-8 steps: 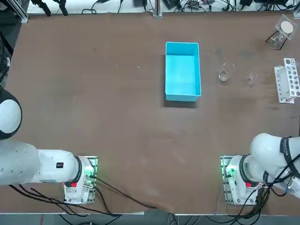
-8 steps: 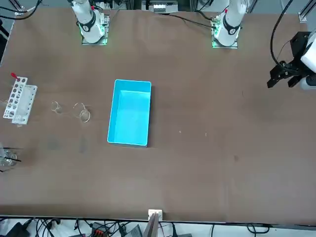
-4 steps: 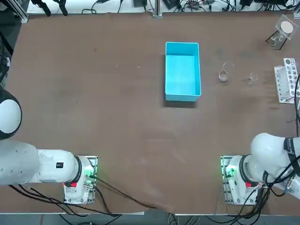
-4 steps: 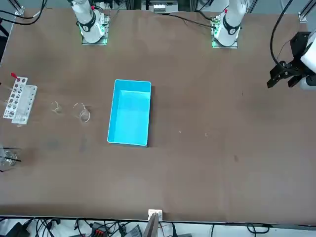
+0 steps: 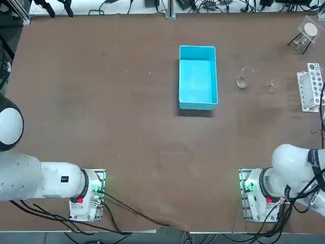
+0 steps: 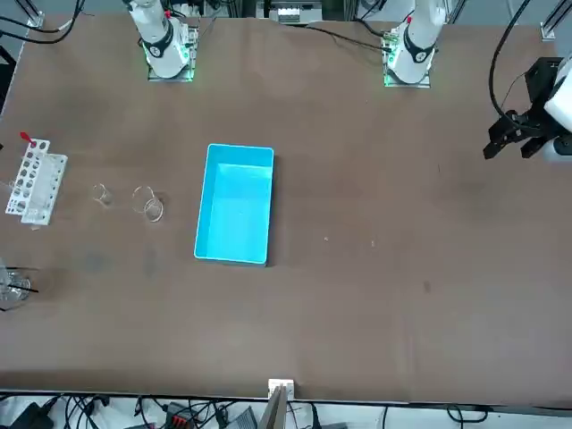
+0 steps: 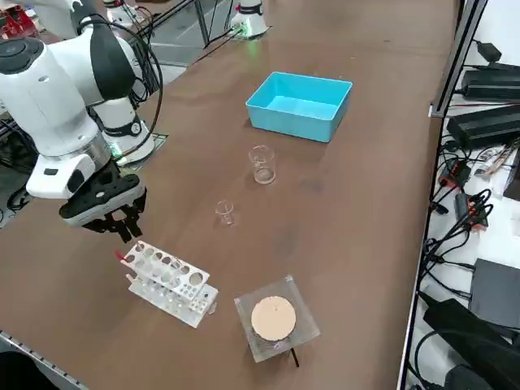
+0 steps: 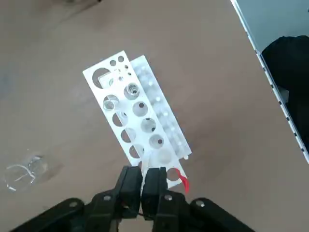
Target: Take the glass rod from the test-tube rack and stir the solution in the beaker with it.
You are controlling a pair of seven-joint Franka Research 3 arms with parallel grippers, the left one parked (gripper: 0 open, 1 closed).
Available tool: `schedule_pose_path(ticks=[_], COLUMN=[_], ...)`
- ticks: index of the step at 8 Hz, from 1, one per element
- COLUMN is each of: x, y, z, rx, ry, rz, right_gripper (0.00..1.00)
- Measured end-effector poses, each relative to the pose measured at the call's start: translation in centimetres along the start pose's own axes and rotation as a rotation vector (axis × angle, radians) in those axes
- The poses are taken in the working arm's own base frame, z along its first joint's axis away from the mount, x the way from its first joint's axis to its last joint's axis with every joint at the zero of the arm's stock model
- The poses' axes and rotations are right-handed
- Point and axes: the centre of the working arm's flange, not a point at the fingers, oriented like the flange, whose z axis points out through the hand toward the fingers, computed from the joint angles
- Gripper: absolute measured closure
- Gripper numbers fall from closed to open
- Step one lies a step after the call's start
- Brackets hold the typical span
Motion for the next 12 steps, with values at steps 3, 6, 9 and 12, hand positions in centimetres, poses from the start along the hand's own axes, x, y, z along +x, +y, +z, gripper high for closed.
schedule_pose_path(ticks=[3, 6, 9, 12], x=[-0.1, 0.0, 0.2, 0.5], y=[-0.2, -0.9, -0.9, -0.8], z=[0.2, 0.7, 1.0, 3.1], rx=[0.030, 0.042, 0.041, 0.069], ry=[0.001, -0.004, 0.004, 0.010], rz=[0.011, 0.004, 0.004, 0.029], right_gripper=[0.94, 0.94, 0.94, 0.94])
